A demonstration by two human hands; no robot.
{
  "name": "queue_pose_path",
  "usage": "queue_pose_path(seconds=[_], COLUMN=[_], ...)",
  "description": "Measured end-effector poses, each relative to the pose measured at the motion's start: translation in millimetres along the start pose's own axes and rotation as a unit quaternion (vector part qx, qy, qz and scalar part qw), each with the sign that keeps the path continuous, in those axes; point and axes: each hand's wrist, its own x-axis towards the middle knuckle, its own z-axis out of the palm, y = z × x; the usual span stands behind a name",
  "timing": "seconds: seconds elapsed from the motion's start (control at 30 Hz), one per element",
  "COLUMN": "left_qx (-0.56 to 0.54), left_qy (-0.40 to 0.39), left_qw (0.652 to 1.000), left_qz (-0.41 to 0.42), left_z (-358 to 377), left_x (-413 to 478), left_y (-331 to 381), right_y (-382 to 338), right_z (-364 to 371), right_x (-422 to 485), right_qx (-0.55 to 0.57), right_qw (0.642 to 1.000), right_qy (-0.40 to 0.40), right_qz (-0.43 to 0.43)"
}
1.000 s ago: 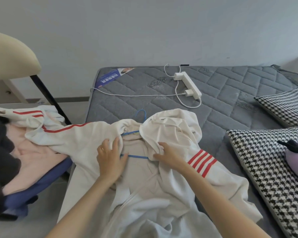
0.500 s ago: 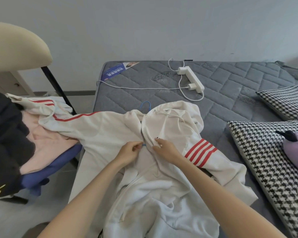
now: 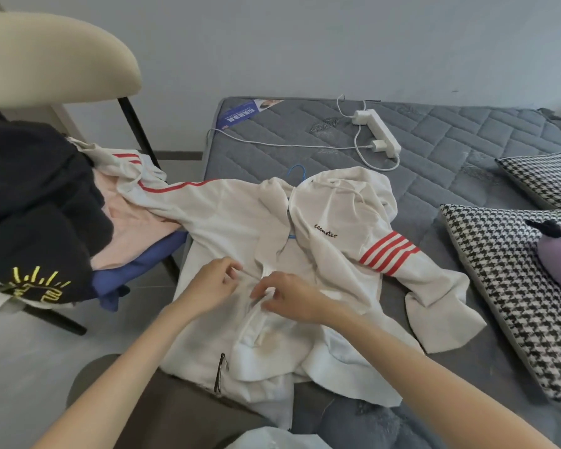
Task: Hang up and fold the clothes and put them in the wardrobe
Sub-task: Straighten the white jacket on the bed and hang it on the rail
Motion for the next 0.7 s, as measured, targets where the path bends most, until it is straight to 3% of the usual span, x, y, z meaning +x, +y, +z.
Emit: queue_pose_path(seconds=[0.13, 0.37, 0.7], left_qx=[0.044, 0.102, 0.072], left_qy=[-0.112, -0.224, -0.236], left_qw=[0.993, 0.969, 0.968], left_qz=[-0.015, 0.009, 0.035], left_z=[-8, -1, 5], left_x=[-45, -79, -77], left_y=[-29, -65, -90], right_y=[-3, -4, -14], right_z=[49, 88, 101], right_x=[1, 20, 31], right_qx=[-0.13, -0.137, -0.103], right_qw=[0.986, 0.987, 0.983], right_qy=[-0.101, -0.02, 0.032], right_qz=[0.021, 0.085, 0.147])
